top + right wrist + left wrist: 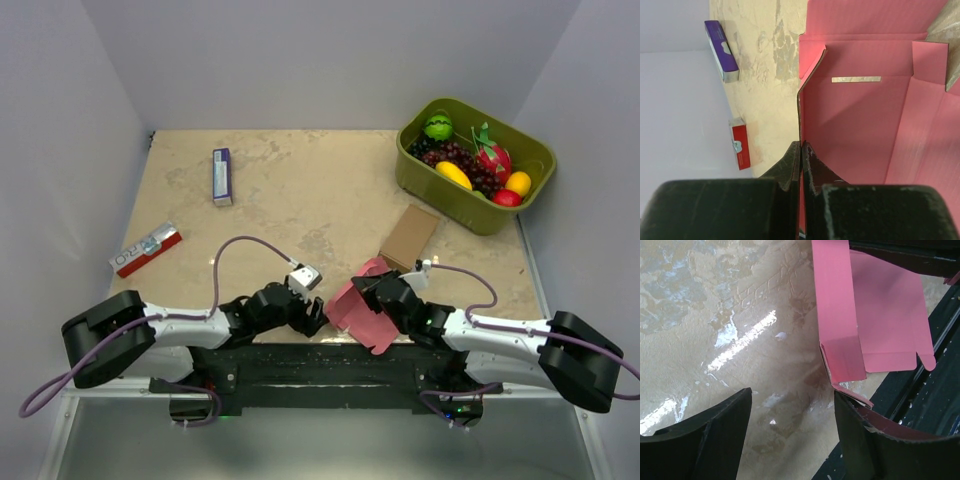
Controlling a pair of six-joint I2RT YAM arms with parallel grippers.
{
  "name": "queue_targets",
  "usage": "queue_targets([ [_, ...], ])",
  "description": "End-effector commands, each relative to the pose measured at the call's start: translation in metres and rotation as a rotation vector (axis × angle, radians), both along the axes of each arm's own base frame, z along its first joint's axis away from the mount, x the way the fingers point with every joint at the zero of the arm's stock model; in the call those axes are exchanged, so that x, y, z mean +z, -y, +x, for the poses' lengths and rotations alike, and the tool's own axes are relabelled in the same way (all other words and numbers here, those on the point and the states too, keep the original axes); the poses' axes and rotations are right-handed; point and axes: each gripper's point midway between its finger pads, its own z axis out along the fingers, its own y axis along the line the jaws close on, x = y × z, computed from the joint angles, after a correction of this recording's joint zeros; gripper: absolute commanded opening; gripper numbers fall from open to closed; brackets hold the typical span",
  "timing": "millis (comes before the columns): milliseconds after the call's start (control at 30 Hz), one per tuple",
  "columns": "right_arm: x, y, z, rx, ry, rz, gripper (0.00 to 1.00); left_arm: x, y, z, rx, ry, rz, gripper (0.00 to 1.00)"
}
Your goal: Fold the paper box
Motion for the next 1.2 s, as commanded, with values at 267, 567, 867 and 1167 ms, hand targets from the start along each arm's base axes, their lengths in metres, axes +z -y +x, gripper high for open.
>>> queue_targets([
  [267, -0.012, 0.015, -0.001, -0.033, -0.003, -0.079, 0.00, 0.061, -0.008, 0.021, 0.022, 0.221, -0.003, 0.79],
  [567, -0.011, 0.015, -0.002, -0.025, 0.005, -0.084, 0.00, 0.081, 0.010, 0.029, -0.100, 0.368, 0.033, 0.78],
  [867, -0.009, 0.014, -0.002, -0.020, 0.010, -0.080, 0.00, 0.066, 0.025, 0.037, -0.196, 0.435, 0.129, 0.77],
  [1167, -0.008, 0.014, -0.001, -0.023, 0.014, -0.075, 0.00, 0.066, 0.033, 0.040, -0.236, 0.504, 0.120, 0.77],
])
